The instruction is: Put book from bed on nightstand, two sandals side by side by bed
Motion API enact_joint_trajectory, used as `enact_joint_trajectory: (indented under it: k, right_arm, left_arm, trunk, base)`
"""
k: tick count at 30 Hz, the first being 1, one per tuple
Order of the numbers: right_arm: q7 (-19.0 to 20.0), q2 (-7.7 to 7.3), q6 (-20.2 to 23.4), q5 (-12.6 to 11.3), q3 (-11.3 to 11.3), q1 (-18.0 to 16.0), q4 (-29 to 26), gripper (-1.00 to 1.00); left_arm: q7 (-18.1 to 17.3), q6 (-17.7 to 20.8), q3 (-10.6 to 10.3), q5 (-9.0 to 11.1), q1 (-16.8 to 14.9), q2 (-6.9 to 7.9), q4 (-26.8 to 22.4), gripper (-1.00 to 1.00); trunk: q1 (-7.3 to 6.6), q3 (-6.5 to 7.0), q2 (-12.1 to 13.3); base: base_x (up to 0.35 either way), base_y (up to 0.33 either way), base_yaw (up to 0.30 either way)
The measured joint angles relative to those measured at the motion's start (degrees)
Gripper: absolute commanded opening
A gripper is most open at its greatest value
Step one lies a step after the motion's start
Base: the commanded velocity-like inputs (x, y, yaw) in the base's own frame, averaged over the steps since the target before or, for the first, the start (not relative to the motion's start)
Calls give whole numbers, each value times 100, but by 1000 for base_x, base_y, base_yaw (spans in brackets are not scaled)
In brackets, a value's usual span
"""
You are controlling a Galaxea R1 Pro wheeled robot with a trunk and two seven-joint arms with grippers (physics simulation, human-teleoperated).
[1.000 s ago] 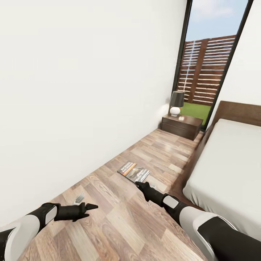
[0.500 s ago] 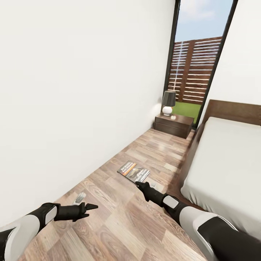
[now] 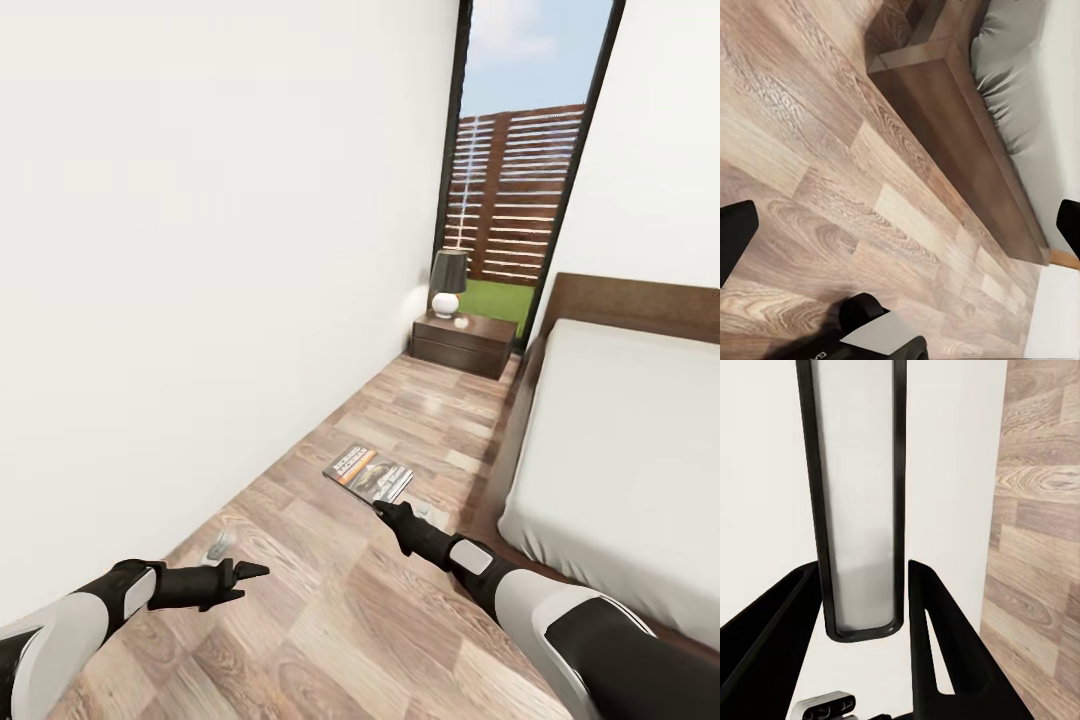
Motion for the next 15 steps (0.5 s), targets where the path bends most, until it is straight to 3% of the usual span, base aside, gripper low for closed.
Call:
enact_joint_trajectory:
  k: [6, 15]
  right_arm:
    - [0, 0, 0, 0, -1, 0, 0, -100]
    - [-7, 0, -1, 2, 3, 0, 0, -100]
  left_arm:
    - [0, 0, 0, 0, 0, 12, 1, 100]
    - [0, 0, 0, 0, 0, 15, 3, 100]
  trunk:
    - [0, 0, 0]
    - [0, 0, 0]
  base:
    - [101, 174, -107]
    - [101, 145, -28]
